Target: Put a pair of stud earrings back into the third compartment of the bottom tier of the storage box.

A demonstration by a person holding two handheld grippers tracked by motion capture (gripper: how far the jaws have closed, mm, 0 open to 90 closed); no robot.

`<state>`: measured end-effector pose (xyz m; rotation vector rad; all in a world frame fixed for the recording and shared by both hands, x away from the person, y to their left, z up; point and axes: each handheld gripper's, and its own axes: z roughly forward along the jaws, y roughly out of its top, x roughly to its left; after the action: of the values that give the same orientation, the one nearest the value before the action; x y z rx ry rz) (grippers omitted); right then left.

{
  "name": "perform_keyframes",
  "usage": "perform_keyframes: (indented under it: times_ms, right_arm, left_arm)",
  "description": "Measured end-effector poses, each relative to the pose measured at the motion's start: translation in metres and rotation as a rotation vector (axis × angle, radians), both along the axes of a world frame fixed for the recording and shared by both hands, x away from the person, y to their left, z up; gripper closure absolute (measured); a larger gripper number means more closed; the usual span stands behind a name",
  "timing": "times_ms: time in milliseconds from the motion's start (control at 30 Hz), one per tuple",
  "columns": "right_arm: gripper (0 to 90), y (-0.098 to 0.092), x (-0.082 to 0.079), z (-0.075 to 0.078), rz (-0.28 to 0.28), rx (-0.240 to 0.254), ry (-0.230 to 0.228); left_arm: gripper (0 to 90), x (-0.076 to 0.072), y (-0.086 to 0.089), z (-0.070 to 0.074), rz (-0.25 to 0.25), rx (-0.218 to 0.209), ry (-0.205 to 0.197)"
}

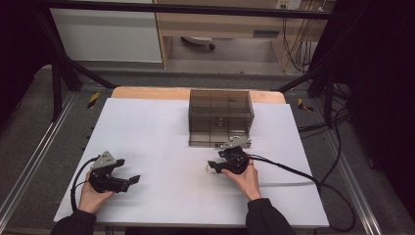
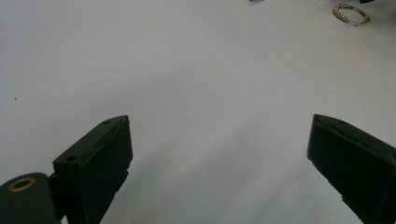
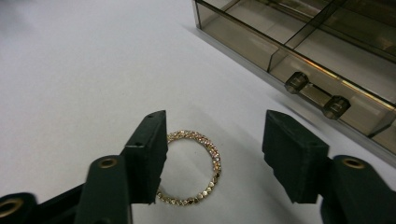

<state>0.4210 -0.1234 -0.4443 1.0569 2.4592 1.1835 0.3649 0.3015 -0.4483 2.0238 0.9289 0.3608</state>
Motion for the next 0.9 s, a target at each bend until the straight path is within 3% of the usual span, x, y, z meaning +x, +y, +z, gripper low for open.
perform_keyframes:
  times_ms: [433,900]
  right_arm:
    - [68.8,0.0008,0.0006,-0.0054,0.021,-0.040,0.007]
    - [83.3,0.0013,-0.0007,-0.0083,0.021,-0.066,0.001]
  left_arm:
    - [6.6,0.0000,-0.0003,-0.0003,-0.001,0.002,0.002]
    - [6.6,0.0000,-0.0003,-0.0003,-0.001,0.003,0.001]
